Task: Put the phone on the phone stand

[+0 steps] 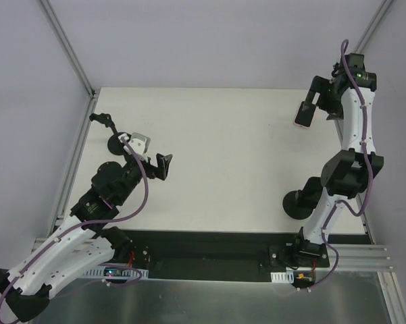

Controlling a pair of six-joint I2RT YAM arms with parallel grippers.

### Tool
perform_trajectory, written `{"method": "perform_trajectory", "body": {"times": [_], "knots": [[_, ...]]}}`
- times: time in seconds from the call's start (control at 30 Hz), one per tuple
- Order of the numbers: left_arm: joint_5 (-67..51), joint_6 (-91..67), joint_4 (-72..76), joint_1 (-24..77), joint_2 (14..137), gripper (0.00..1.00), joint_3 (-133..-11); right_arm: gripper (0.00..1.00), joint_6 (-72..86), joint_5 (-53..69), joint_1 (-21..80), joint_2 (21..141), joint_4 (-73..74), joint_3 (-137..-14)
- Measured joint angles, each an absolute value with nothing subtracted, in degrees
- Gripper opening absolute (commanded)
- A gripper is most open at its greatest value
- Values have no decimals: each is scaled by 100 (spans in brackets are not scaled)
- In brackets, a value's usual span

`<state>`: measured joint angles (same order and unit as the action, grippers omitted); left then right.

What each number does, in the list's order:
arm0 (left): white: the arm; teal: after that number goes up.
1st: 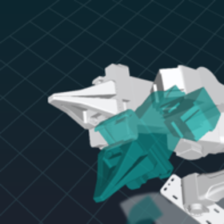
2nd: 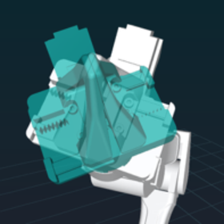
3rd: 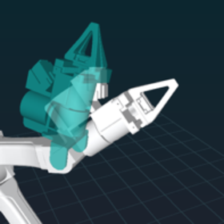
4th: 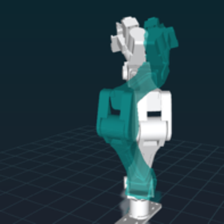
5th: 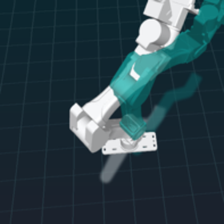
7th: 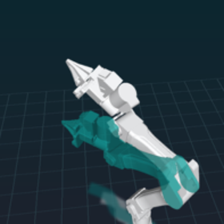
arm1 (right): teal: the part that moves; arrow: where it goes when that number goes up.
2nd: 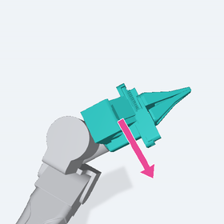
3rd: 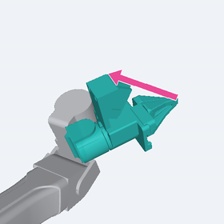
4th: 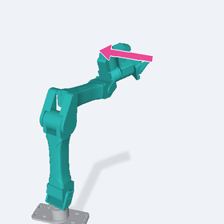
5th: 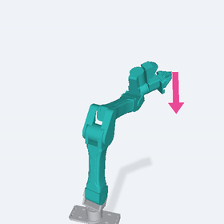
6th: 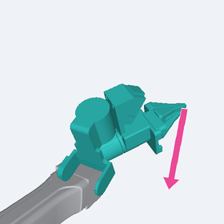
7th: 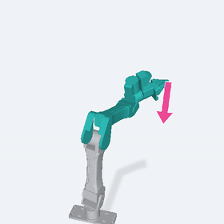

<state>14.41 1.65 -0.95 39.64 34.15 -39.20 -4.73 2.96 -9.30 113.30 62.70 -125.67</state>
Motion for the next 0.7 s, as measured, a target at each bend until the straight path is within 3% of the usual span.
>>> {"method": "perform_trajectory", "body": {"times": [0.3, 0.6, 0.7], "knots": [[1083, 82, -246, 3964, 3682, 90, -3988, 97, -596, 368, -751, 10728, 6219, -12411], [753, 78, -333, 3964, 3922, 90, -4082, 99, -292, 569, -854, 9850, 5756, -11430], [687, 78, -338, 3964, 3922, 90, -4101, 90, -228, 701, -1105, 9380, 5387, -10798]]}}
